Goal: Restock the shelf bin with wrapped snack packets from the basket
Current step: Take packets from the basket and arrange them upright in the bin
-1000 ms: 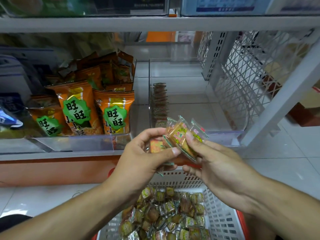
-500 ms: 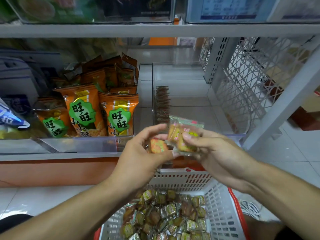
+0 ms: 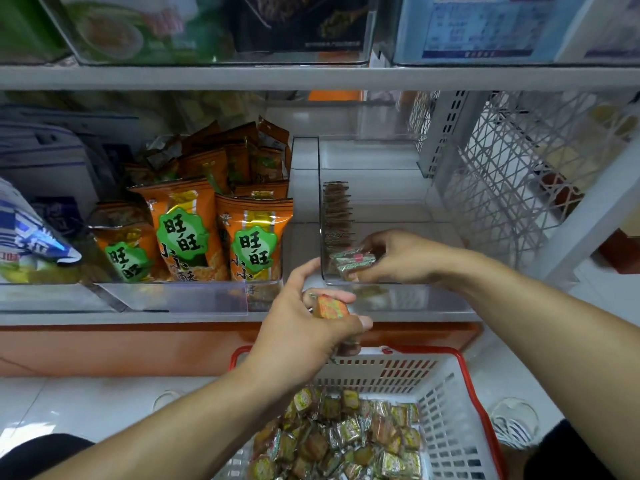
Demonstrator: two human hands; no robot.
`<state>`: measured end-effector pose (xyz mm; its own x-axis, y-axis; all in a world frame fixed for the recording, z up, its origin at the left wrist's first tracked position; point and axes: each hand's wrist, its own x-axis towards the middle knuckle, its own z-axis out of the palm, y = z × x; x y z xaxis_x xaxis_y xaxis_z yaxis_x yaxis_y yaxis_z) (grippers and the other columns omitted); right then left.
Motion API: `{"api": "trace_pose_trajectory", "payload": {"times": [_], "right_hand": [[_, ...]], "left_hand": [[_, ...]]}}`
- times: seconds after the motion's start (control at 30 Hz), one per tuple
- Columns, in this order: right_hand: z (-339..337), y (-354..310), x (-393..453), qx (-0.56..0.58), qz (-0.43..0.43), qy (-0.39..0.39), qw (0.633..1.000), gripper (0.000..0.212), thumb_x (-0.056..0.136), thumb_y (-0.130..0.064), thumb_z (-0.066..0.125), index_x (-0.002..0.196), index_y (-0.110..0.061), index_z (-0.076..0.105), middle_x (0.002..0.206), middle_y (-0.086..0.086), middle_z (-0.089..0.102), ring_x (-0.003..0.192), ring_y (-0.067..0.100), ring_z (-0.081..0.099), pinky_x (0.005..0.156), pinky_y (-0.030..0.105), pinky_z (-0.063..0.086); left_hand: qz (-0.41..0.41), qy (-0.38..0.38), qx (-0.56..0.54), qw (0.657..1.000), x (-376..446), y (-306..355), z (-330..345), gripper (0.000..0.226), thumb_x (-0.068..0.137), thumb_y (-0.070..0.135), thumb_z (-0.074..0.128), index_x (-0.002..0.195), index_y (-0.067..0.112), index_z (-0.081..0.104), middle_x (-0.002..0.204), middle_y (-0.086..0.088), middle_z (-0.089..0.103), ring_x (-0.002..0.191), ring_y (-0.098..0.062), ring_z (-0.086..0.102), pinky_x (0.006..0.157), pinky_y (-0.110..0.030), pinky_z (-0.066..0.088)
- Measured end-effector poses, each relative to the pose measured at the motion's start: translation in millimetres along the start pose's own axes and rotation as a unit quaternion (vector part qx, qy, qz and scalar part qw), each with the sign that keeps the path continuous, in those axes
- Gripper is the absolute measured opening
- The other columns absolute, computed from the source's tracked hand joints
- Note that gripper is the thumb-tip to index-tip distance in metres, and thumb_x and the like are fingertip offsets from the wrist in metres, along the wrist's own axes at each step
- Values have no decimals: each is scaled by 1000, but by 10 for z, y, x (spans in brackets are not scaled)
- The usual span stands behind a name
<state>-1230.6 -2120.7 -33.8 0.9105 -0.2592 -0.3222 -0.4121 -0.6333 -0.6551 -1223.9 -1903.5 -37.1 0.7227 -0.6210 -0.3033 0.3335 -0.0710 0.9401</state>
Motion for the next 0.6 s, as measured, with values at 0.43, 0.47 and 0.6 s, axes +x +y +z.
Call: {"api": "trace_pose_trajectory", "payload": {"times": [0.43,0.47,0.6], "right_hand": [[197,-180,194,-113,-40,65,991,36,76,-29,82,80,-28,47,85,-1,66,73,15,62,50,13,43],[195,-192,191,-120,-53,67,989,38,77,-30,82,76,-29,45,86,1,67,73,17,63,50,13,44],[135,-244,149,-115,-21,33,993,37,75,-25,85,85,-28,50,90,-7,63,87,18,62,65,22,48]], "left_hand": [[-12,-4,-10,1000,16,30,-19,97,69,-4,89,143,37,42,102,1,77,75,-18,75,66,-35,62],[-15,-4,-11,1000,11,37,-20,96,70,-3,89,144,36,42,103,0,77,75,-19,74,66,-35,62],[-33,13,-52,998,-37,90,-8,70,84,15,81,144,27,46,101,-10,77,82,-21,75,66,-36,63]]}}
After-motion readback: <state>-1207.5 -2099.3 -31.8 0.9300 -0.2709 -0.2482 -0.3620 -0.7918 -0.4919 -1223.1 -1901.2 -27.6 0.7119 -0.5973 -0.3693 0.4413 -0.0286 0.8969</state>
